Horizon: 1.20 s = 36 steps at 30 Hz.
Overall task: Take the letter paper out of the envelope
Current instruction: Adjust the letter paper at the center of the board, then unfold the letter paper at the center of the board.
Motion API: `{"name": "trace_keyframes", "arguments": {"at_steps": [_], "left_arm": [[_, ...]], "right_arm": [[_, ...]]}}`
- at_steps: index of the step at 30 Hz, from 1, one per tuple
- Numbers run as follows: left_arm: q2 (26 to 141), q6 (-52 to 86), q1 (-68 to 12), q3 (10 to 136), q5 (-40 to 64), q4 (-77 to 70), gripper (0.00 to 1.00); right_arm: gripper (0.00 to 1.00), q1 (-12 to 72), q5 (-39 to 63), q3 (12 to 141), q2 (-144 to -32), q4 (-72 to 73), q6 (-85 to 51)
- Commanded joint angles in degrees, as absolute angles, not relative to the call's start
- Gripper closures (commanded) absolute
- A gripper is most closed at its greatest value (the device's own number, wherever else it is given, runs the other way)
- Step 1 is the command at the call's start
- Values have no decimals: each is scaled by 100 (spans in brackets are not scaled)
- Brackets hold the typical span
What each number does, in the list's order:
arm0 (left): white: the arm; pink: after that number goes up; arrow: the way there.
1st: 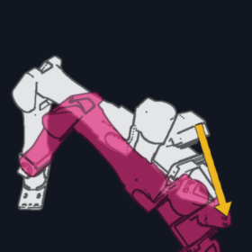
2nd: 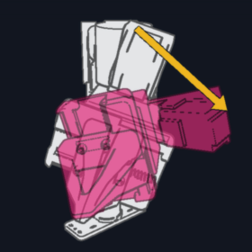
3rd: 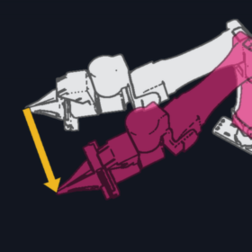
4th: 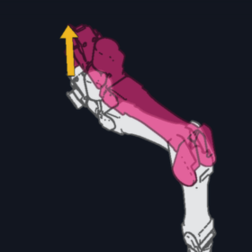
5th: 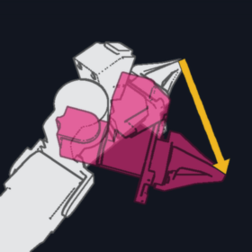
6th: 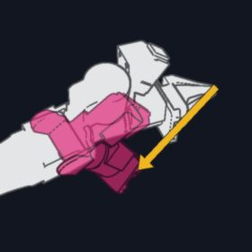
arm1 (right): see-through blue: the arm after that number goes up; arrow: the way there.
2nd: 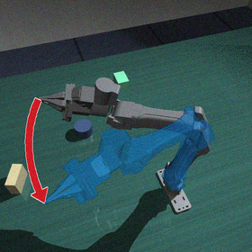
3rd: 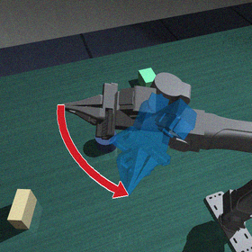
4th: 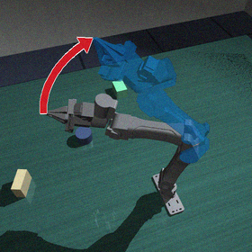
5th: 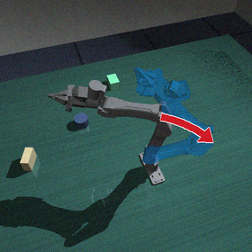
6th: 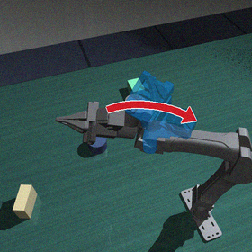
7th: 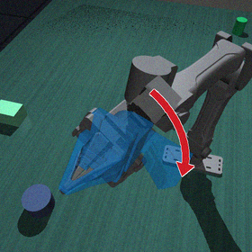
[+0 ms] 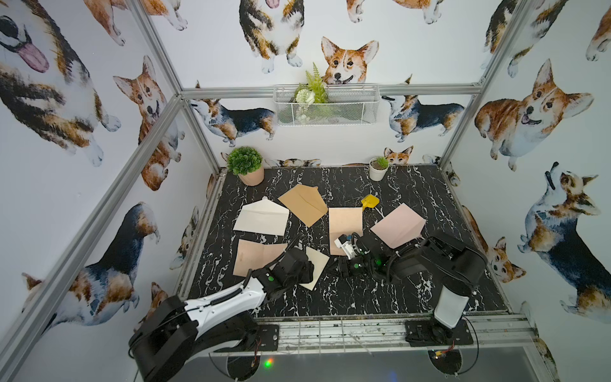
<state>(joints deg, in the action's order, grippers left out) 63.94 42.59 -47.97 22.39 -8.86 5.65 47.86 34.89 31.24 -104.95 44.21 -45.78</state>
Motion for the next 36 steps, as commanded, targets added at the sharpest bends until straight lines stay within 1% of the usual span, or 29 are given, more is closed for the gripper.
{"name": "trace_keyframes", "arguments": {"at_steps": [1,7,20,25,31,36], "left_arm": [[6439,4202,-4774,2171,-1176,265,40],[6488,3984,-4715,2280,-1278,344,40],[6920,3683,-4484,2409,-1079,47,39],[6825,3647,-4379,2339,-858,-72,39],[6611,3595,-4300,2237,-848,-31,39],[6637,3703,-4008,1980,-446,-372,39]], "right_arm": [[61,4781,3555,3306,-10628,4621,-4863],[61,4781,3533,3425,-10635,4422,-4781],[61,4781,3463,3498,-10643,4214,-4649],[61,4781,3453,3543,-10705,4292,-4684],[61,4781,3485,3663,-10797,4368,-4737],[61,4781,3483,3658,-10754,4329,-4722]]}}
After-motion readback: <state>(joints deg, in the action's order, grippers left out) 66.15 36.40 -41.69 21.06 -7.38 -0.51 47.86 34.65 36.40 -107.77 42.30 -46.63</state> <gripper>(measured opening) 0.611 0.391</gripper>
